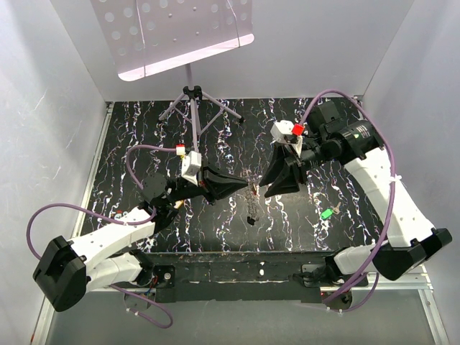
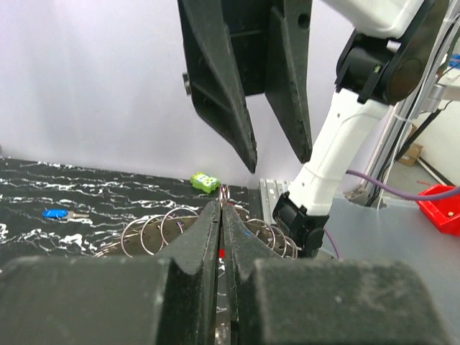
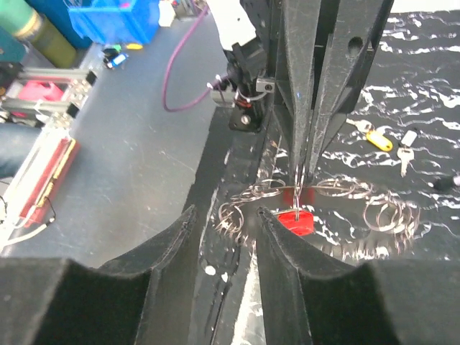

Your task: Put the keys on the keyring

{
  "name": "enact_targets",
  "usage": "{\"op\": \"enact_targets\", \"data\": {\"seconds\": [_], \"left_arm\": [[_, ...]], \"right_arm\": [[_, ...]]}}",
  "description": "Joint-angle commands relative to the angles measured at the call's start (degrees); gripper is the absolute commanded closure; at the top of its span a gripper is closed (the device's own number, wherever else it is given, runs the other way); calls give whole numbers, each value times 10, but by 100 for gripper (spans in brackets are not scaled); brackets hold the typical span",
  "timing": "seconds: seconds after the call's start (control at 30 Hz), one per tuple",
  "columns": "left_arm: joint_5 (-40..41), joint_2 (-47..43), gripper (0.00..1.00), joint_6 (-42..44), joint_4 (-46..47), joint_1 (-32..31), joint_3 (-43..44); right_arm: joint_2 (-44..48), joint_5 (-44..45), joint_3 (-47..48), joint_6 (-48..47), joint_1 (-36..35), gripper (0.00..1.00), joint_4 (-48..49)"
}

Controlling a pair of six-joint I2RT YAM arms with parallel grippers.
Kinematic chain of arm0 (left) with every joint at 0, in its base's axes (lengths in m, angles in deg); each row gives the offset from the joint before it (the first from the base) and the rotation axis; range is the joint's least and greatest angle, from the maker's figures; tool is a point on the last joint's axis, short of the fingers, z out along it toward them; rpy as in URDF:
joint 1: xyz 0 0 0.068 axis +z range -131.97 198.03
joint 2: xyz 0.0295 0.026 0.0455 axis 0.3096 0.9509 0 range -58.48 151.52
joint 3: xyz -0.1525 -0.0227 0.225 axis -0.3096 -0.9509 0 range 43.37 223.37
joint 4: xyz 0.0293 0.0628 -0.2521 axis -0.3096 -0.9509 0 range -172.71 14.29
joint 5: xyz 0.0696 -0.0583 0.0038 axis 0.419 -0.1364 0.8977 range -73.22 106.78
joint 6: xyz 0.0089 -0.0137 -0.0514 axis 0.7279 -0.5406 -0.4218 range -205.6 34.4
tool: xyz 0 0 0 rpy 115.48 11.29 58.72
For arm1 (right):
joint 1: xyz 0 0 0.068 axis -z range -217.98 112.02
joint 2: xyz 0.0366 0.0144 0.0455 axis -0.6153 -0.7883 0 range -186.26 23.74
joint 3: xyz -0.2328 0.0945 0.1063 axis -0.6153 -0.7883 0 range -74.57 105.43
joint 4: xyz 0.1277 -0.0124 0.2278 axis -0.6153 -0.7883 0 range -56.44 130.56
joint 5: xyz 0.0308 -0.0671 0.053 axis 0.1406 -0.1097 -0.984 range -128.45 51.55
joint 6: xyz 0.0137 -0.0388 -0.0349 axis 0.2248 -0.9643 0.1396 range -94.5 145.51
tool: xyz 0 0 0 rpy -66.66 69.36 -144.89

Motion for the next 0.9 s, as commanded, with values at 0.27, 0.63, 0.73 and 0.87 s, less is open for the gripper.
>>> {"op": "enact_targets", "data": {"seconds": [0.27, 0.63, 0.73, 0.87], "left_arm": [[14, -14, 100, -28, 63, -2, 4], [11, 0, 100, -42, 87, -2, 9], [13, 2, 100, -43, 91, -2, 8], [17, 6, 100, -45, 90, -2, 9]], "right_arm": [[-7, -53, 37, 119, 8, 57, 69], [-24, -12, 14, 191, 13, 59, 128], [-24, -14, 6, 202, 13, 62, 138], [-19, -15, -7, 210, 13, 66, 147]]}}
